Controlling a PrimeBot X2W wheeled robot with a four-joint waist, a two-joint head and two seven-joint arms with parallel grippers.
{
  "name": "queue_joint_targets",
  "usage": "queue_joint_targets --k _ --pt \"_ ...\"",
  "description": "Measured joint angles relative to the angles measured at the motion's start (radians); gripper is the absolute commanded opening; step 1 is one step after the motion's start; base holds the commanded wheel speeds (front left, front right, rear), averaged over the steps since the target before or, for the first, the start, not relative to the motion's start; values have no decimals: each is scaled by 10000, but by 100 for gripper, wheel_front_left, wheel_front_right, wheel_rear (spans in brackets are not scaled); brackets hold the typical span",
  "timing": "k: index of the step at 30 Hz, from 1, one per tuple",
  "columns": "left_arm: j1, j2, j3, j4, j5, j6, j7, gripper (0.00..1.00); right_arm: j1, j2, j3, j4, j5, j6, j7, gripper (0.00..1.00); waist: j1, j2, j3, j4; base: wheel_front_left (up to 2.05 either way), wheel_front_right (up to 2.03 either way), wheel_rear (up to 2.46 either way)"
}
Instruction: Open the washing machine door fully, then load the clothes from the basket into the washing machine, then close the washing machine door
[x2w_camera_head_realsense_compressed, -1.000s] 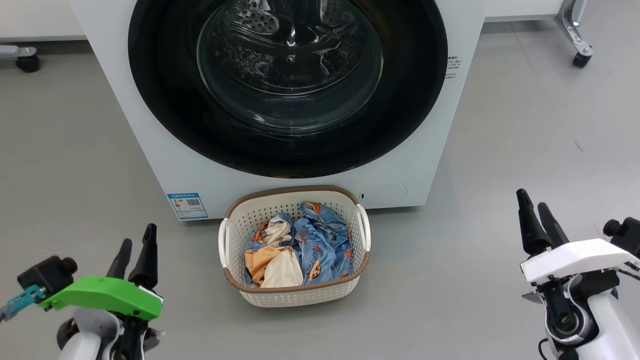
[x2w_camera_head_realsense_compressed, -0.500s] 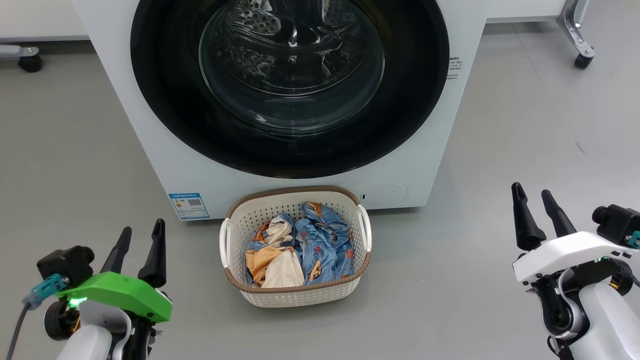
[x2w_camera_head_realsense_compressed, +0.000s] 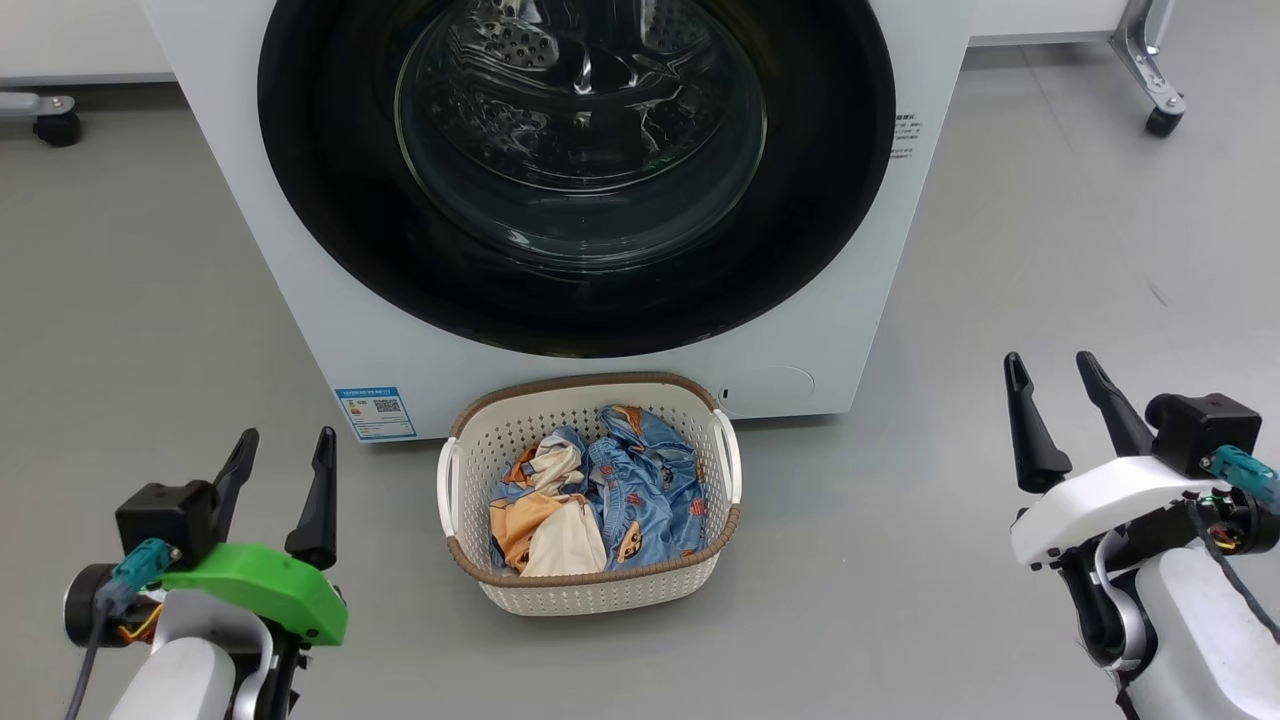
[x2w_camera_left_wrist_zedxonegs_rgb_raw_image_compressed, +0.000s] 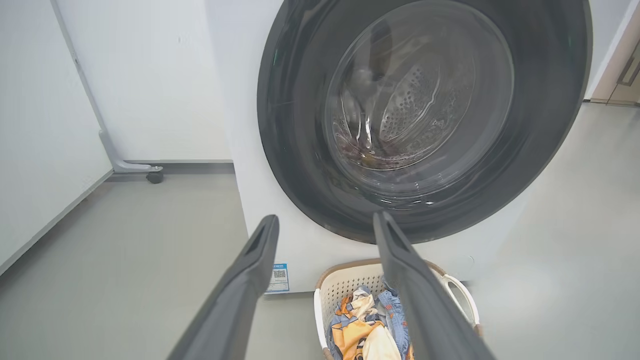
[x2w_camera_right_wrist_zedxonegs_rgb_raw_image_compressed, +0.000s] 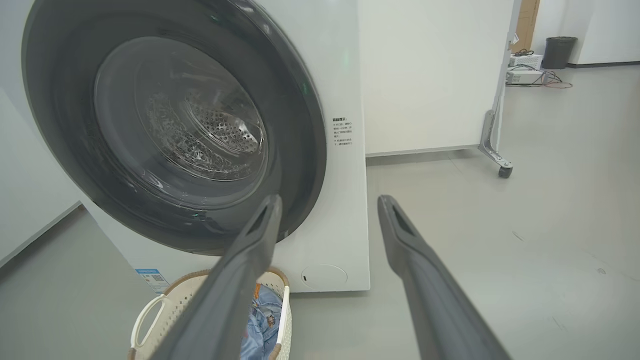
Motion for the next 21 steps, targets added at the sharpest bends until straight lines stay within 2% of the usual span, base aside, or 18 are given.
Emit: queue_joint_targets --k 12,18,21 --pt "-198 142 -288 61 1789 180 -408 100 -312 -328 579 282 -1676 -495 -414 100 0 0 -15 21 0 0 0" --pt "-264 257 -355 169 2548 232 -683 100 -453 -548 819 391 -2443 -608 -633 100 0 0 -33 29 0 0 0" --pt "-310 251 -368 207 2581 232 -700 100 -453 -556 869 441 -2504 -608 -679 100 0 0 -51 31 0 0 0"
